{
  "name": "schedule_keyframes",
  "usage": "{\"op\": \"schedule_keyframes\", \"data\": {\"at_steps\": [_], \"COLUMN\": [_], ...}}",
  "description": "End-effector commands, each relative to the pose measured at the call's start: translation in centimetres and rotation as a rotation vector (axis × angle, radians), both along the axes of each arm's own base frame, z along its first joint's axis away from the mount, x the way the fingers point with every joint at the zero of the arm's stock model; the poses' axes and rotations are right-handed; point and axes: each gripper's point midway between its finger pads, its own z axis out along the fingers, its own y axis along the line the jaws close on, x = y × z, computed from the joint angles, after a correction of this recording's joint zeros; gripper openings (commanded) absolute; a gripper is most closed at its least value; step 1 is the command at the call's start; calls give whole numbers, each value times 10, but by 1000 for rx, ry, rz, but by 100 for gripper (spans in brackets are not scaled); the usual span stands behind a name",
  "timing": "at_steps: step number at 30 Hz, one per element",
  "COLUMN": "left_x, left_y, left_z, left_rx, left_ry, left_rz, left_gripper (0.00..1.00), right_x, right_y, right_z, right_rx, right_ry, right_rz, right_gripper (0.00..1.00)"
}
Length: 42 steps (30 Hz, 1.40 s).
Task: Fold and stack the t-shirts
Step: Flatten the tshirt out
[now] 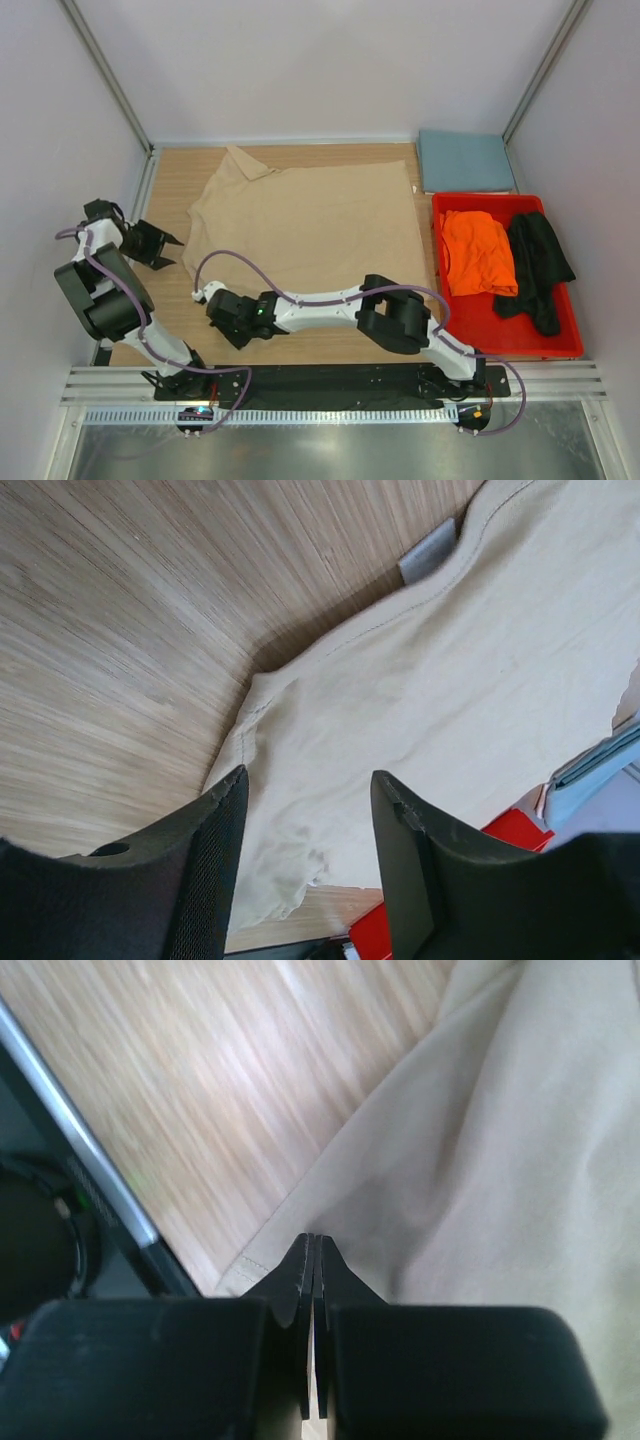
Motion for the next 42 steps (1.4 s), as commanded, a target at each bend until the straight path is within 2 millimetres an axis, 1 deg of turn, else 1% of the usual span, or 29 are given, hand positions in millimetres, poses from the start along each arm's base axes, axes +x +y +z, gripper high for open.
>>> {"op": "schedule_keyframes", "data": {"at_steps": [1,3,4,6,9,11,12,13,14,16,17,18,20,21,23,24,26,27,28,29,30,31,32,34,35,37,38,40,42], "left_x": [3,-1,-3,-8,-12,-15,-19,-20,-22,-26,-28,-30,-32,-34,-34,-34,-34,-35,-33,-33,-33,-30,-28,-27,-21,-16,-14,-14,-18], "left_y": [-3,-4,-3,0,-2,-4,-5,-5,-7,-9,-10,-11,-7,-7,-7,-7,-5,-5,-4,-2,0,4,7,13,17,19,21,23,18], "left_z": [-7,-17,-20,-30,-40,-44,-45,-44,-45,-44,-41,-40,-41,-42,-45,-49,-53,-57,-58,-59,-62,-62,-63,-65,-62,-58,-55,-48,-33], "left_rx": [-6,-2,1,16,10,11,13,17,15,15,23,33,59,60,57,57,73,86,94,99,108,121,132,150,164,168,173,189,196], "left_ry": [-17,17,29,67,95,107,114,107,109,106,100,99,104,111,124,135,151,165,166,169,183,180,180,196,182,173,162,156,127], "left_rz": [-32,-34,-34,-31,-52,-63,-67,-69,-75,-83,-88,-90,-86,-89,-87,-91,-99,-104,-107,-108,-107,-107,-112,-121,-130,-134,-131,-123,-116], "left_gripper": [53,52,52,52,53,52,52,53,53,54,54,54,52,52,48,47,43,42,41,36,32,29,20,13,1,0,0,0,0], "right_x": [-11,-10,-19,-28,-34,-44,-51,-51,-64,-63,-55,-49,-36,-19,0,27,54,82,92,103,123,129,137,151,155,157,162,160,158], "right_y": [-30,-34,-31,-32,-32,-32,-33,-28,-30,-33,-33,-33,-35,-36,-47,-55,-73,-92,-103,-113,-131,-142,-152,-179,-188,-206,-217,-233,-247], "right_z": [-5,7,13,24,30,34,41,52,56,54,56,58,65,77,81,91,94,97,97,96,98,95,92,90,89,84,88,80,75], "right_rx": [-39,-4,26,58,98,118,152,204,223,203,207,211,219,239,213,222,206,215,210,204,206,191,174,138,124,90,92,61,40], "right_ry": [61,66,112,154,186,243,289,305,378,411,402,409,397,373,353,314,330,334,337,334,325,324,312,297,278,274,265,268,262], "right_rz": [-15,-18,34,76,118,159,177,189,227,215,190,163,115,75,11,-68,-183,-270,-318,-355,-413,-437,-449,-500,-502,-518,-539,-546,-556], "right_gripper": [1,1,1,1,1,1,1,1,1,1,4,20,31,34,35,36,37,37,37,37,37,37,37,38,38,38,38,38,38]}}
